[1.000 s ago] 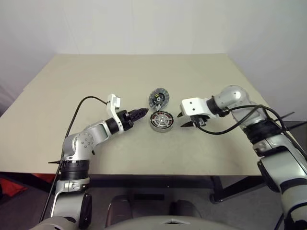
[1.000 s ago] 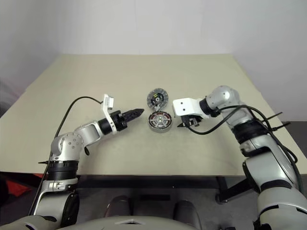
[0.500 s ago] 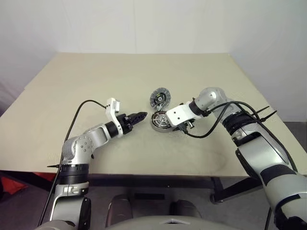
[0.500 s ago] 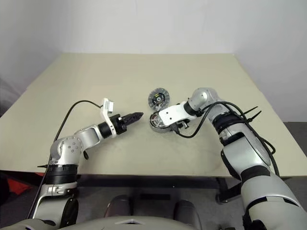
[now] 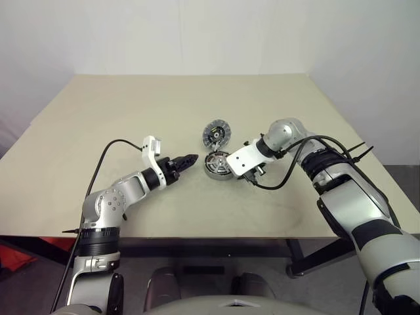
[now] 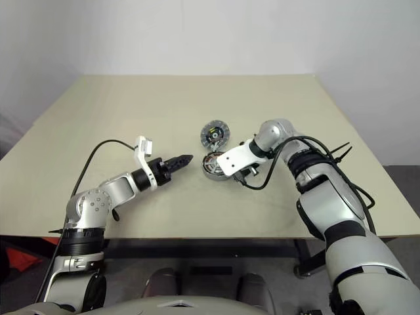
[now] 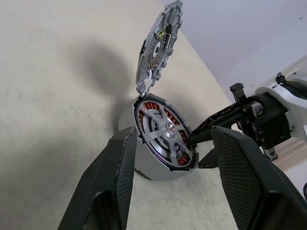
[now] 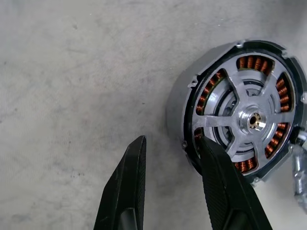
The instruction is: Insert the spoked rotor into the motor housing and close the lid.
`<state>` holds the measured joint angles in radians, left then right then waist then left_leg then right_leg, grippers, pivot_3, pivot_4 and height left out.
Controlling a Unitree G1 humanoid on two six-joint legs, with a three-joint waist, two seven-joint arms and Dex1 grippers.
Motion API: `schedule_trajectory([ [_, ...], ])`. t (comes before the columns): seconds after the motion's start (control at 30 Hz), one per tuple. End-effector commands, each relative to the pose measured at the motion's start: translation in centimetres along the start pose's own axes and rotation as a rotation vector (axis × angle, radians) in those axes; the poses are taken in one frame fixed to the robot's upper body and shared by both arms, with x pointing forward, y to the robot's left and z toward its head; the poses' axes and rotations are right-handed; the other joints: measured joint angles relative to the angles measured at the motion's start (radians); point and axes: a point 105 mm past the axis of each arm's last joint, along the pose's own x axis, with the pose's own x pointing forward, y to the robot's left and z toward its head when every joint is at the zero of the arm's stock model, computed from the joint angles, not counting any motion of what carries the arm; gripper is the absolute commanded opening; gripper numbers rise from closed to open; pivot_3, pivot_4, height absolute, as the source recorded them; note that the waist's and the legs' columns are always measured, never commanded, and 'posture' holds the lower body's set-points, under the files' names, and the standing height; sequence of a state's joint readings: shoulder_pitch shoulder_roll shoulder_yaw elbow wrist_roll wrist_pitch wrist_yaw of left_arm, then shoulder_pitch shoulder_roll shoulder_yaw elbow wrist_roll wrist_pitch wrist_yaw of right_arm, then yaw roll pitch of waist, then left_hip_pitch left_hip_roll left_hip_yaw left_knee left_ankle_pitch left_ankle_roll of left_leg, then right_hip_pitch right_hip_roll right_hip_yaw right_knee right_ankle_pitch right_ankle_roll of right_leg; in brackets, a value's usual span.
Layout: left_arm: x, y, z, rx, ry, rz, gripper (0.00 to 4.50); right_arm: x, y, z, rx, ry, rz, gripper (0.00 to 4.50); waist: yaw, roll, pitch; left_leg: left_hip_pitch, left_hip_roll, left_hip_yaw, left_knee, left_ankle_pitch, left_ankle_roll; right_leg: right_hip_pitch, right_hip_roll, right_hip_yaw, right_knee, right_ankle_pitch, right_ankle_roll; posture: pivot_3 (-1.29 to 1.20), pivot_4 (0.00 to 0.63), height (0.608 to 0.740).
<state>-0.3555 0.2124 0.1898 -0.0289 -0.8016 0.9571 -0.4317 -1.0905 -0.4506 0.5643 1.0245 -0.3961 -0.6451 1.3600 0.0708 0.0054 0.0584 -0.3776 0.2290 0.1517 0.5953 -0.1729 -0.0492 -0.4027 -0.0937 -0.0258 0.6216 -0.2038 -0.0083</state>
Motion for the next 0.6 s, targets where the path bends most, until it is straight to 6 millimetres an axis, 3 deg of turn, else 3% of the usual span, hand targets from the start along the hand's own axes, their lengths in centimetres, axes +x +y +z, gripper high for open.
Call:
schedule_trajectory([
  [0.03,0.0,-0.9,1.2,0.031,-0.043,-0.028,2.63,0.1,-0.5,0.3,-0.056,0.032,0.026,1.89,-0.003,0.0,0.0,0.0,0.0,0.0,0.0,0.0,0.0,0.0,0.0,0.0,0.0,0.0,0.0,0.0,0.0,0.74],
  [0.27,0.0,-0.8,1.0,0.025,-0.049,-0.018,2.63,0.2,-1.5,0.7,-0.1,0.049,0.016,1.89,-0.008,0.0,0.0,0.001,0.004,0.0,0.001,0.0,0.0,0.0,0.003,0.0,0.001,0.001,-0.002,0.0,0.0,0.74],
  [0.37,-0.1,-0.7,1.0,0.022,-0.054,-0.01,2.63,0.1,-2.2,1.2,-0.117,0.044,-0.009,1.25,-0.017,0.0,0.0,0.001,0.006,0.0,0.001,0.0,0.0,0.0,0.004,-0.001,0.001,0.002,-0.003,0.0,0.0,0.74],
  [0.5,-0.1,-0.6,1.1,0.021,-0.057,-0.007,2.63,-0.1,-2.7,1.3,-0.12,0.041,-0.034,0.01,-0.027,0.0,0.0,0.001,0.006,0.0,0.001,0.0,0.0,0.0,0.004,-0.001,0.001,0.002,-0.003,0.0,0.0,0.74],
  [0.6,-0.1,-0.5,1.1,0.022,-0.059,-0.005,2.63,-0.2,-2.9,1.2,-0.125,0.05,-0.055,0.01,-0.029,0.0,0.0,0.0,0.006,0.001,0.002,0.0,0.0,-0.001,0.003,0.0,0.001,0.002,-0.003,0.0,0.0,0.74],
])
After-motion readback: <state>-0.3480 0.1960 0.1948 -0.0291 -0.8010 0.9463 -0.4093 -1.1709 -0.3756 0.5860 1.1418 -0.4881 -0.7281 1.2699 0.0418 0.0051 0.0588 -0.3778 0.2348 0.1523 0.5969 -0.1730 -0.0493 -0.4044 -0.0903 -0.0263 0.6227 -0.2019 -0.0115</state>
